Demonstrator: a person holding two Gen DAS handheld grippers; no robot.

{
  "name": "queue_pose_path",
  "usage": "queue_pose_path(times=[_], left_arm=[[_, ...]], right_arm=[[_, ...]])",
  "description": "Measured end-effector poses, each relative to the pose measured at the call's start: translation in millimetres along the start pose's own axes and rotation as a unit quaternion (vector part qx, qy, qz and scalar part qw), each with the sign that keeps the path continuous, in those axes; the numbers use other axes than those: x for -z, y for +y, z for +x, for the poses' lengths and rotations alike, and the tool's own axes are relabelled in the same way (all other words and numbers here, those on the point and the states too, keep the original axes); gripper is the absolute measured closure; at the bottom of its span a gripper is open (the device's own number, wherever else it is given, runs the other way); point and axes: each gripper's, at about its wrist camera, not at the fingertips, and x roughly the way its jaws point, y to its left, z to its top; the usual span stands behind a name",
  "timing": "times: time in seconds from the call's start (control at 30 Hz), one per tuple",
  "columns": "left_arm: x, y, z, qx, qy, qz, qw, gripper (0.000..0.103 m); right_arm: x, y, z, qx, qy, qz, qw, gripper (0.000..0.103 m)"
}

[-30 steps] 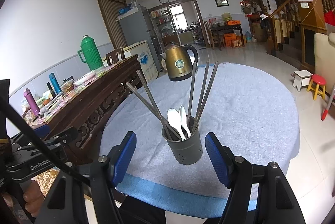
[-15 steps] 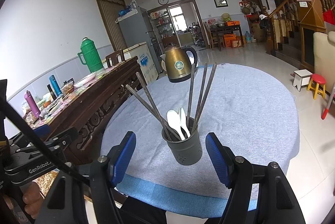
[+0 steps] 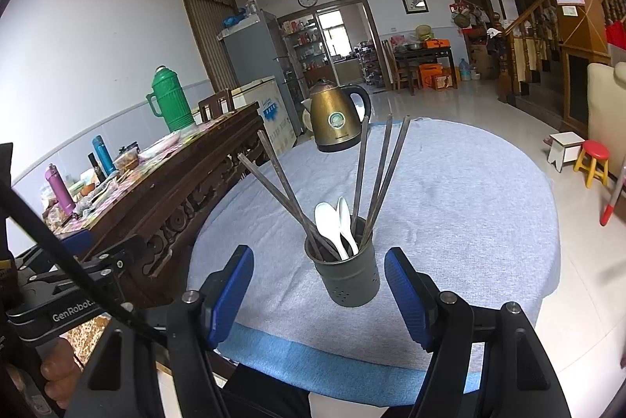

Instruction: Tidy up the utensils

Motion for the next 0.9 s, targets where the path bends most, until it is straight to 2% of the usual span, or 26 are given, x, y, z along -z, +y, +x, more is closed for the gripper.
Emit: queue_pose_path(times=[0.9], left_arm=[[0.1,-0.5,-1.7,0.000,-0.002,0.000,1.0000,0.016]], right_arm=[[0.6,1.5,1.2,-0.001,0.000,-0.001,1.000,0.029]])
